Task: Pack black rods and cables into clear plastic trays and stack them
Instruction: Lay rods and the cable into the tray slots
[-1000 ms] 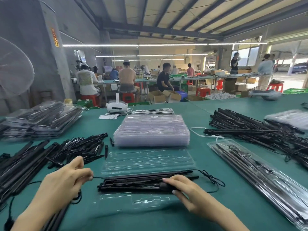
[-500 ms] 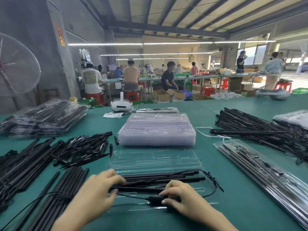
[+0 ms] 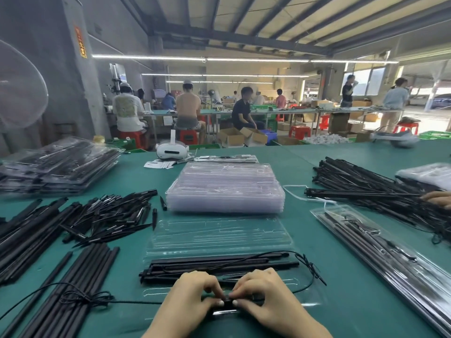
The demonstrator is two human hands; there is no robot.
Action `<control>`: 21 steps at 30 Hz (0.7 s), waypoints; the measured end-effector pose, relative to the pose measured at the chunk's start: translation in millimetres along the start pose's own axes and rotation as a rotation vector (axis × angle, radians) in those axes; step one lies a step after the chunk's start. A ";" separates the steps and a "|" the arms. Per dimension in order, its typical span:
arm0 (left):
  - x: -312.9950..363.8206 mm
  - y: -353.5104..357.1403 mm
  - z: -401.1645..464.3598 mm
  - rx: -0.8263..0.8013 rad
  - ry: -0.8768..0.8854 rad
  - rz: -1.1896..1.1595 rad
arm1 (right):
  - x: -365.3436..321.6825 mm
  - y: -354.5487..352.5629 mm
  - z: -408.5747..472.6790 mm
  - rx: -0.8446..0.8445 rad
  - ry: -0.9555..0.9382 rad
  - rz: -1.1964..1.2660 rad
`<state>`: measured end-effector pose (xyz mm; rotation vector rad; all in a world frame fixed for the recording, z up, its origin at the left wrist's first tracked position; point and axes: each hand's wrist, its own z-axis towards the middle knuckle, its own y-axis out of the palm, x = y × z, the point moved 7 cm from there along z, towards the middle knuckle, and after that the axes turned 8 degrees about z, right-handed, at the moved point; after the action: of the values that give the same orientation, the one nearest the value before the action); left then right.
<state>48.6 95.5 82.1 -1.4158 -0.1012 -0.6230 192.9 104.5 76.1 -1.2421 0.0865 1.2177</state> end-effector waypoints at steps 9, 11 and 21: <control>3.7 8.4 1.8 -0.030 -0.035 -0.086 | 2.7 -0.9 5.0 0.032 0.105 0.139; 3.3 6.9 -1.9 0.016 -0.018 -0.117 | 3.6 -0.5 4.8 0.035 0.104 0.115; 7.1 9.4 -8.7 0.051 -0.007 -0.109 | 1.7 1.3 0.3 0.075 0.009 0.013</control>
<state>56.4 85.1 75.2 -1.3698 -0.1999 -0.7005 192.5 105.6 74.2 -1.1834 0.1462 1.2095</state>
